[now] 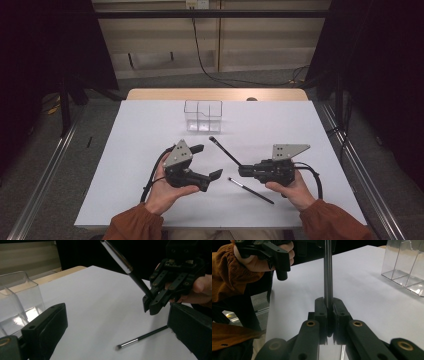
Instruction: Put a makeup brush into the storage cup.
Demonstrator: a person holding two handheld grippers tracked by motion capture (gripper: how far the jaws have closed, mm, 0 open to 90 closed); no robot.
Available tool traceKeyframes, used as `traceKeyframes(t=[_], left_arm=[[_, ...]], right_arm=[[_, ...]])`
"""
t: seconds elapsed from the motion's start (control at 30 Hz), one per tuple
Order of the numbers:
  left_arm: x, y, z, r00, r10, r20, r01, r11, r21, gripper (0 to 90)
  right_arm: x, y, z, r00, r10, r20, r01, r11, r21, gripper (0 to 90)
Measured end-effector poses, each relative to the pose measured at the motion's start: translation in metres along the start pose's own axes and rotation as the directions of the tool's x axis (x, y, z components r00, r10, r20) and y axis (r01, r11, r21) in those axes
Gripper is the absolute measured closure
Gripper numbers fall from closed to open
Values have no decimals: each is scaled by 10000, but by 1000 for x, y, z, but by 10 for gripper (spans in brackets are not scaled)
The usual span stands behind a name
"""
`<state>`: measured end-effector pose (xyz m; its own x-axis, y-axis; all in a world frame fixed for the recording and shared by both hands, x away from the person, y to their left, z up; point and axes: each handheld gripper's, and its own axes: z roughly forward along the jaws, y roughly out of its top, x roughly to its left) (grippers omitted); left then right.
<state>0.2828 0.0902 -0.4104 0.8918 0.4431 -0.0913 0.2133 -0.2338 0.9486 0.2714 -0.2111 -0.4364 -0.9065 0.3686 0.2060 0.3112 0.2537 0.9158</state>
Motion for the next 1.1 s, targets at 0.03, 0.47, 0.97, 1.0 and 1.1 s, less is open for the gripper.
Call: traceKeyframes(t=[0.03,0.47,0.97,1.0,1.1], left_arm=[[0,2,2,9997,17,236,-17,10000,-31,39],[-2,8,12,9998,-170,130,177,9983,-560,222],[-3,14,19,9964,-577,625,620,9957,-690,577],[-2,13,19,9955,-642,701,692,9951,-705,610],[0,12,18,9922,-949,803,1013,9917,-796,655]], right_arm=[[0,0,0,10000,5,-7,-5,10000,-2,840],[-1,-2,3,10000,28,-34,-28,9999,153,840],[0,-5,7,10000,28,-42,-27,9996,282,840],[0,-5,7,10000,7,-54,-5,9996,291,840],[0,-5,8,10000,-9,-73,11,9994,339,840]])
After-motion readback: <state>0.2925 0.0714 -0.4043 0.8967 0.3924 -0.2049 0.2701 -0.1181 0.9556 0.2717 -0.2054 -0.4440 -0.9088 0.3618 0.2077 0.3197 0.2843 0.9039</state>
